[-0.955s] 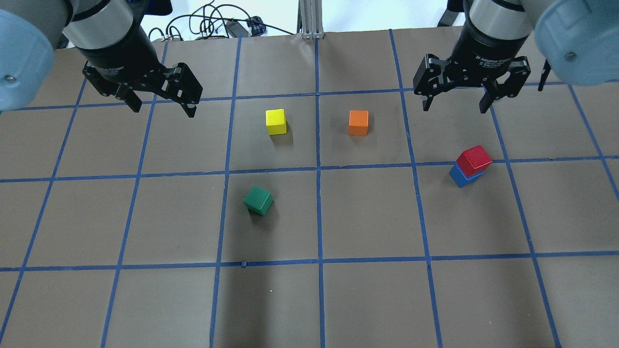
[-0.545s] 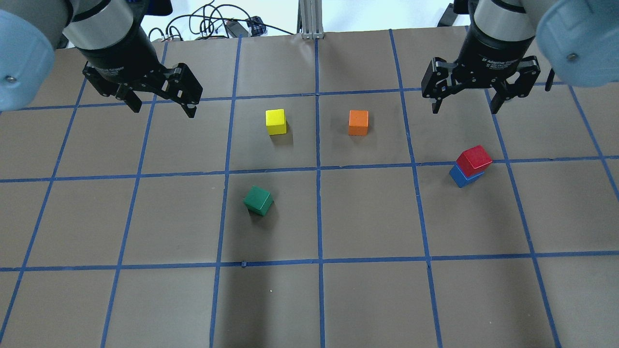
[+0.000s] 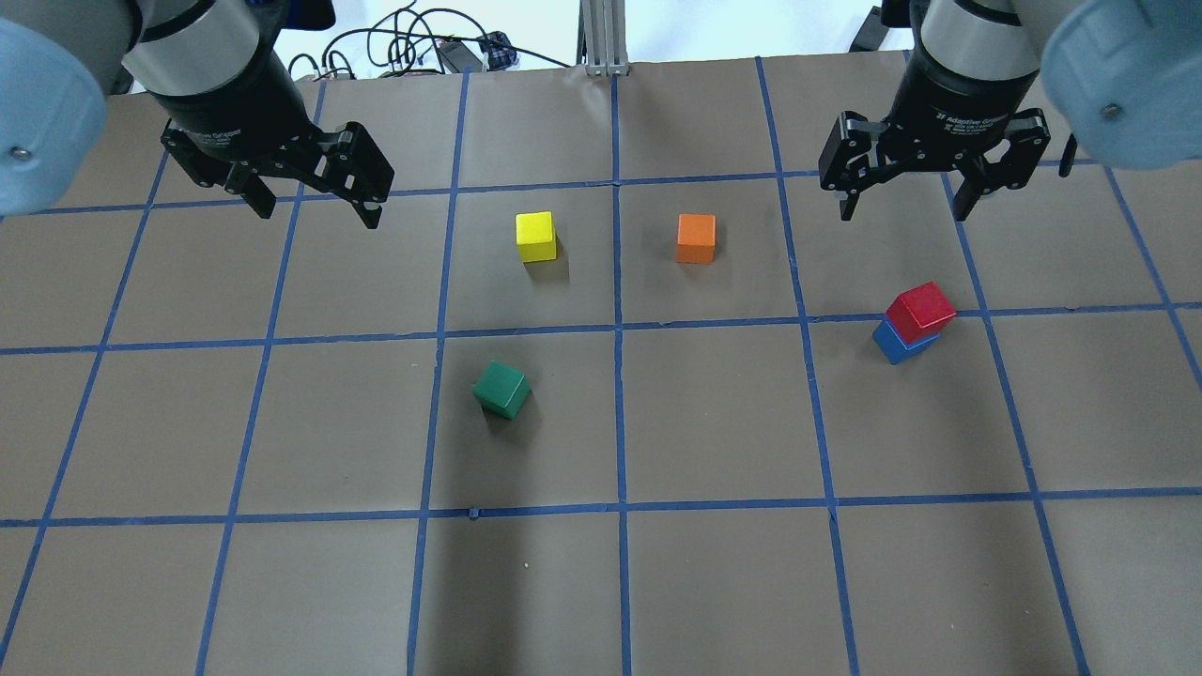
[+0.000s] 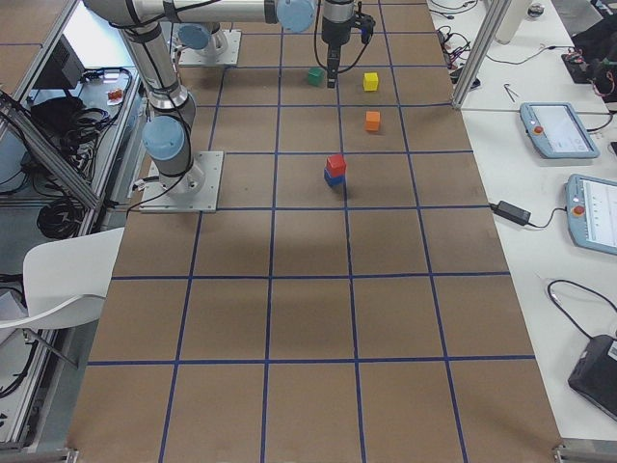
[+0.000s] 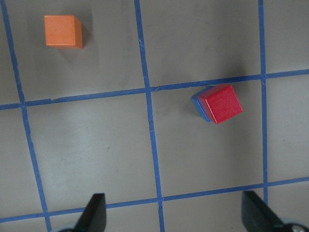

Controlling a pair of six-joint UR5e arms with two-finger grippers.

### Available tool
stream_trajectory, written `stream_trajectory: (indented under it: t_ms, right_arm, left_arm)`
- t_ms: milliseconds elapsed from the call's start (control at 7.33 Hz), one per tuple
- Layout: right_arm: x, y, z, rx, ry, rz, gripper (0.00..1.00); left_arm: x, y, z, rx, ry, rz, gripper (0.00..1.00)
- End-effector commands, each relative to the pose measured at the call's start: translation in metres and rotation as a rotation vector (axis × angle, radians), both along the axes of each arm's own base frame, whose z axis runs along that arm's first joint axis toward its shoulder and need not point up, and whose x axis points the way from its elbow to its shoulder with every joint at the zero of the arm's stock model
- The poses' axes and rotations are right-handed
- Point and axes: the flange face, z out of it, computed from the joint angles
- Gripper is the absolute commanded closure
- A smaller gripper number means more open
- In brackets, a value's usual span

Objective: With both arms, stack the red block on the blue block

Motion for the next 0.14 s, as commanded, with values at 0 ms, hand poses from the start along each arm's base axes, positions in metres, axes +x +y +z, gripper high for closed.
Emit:
stream_trajectory:
  t_ms: [0]
  right_arm:
    - [0.0006, 0.0, 0.0002, -0.002, -0.001, 0.001, 0.0]
  left_arm:
    - [-0.0003, 0.0001, 0.0, 0.0, 0.0, -0.001, 0.0]
